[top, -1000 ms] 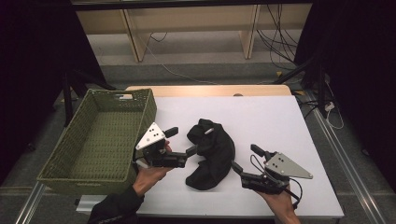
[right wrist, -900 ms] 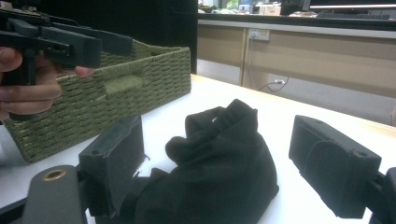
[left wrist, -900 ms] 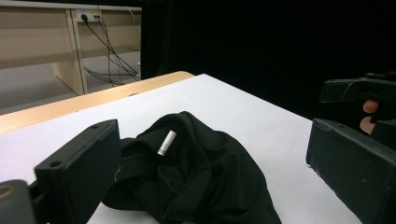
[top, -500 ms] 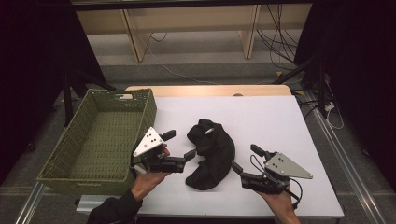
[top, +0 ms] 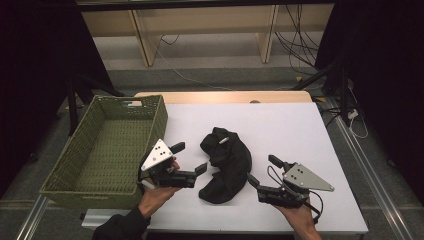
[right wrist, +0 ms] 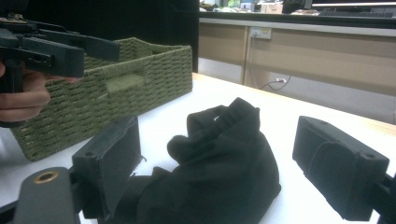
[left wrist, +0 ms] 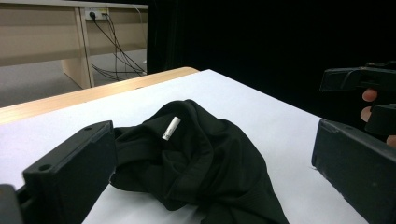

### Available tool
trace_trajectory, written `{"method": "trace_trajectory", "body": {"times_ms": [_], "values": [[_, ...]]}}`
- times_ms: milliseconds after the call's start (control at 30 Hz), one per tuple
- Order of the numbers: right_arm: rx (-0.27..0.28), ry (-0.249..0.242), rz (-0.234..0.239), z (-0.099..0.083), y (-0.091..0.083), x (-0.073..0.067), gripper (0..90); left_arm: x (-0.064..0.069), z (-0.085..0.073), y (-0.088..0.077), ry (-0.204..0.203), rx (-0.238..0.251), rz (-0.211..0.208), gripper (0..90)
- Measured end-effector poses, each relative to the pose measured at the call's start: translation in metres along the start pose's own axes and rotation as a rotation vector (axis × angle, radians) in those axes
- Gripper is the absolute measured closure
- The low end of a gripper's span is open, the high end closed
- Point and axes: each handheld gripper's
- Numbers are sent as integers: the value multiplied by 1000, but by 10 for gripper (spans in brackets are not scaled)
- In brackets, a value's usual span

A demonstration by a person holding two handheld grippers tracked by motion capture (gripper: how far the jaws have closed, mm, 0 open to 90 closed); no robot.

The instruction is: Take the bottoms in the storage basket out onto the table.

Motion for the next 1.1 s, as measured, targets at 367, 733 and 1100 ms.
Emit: {"method": "trace_trajectory", "body": {"times_ms": [367, 733, 1100], "values": [[1, 3, 1, 0, 1, 0, 156, 3, -7, 0, 18, -24, 6, 0], [-1, 4, -1, -1, 1, 0, 155, 5, -15, -2, 14, -29, 10, 0], [2, 2, 4, -1, 2, 0, 152, 0, -14, -3, -1, -19, 26, 0]]}}
Point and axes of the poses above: each handheld gripper's, and its own axes: y roughly forward along the jaws, z roughly out of its top, x roughly to its right, and after that the axes turned 1 degree about x, right-handed
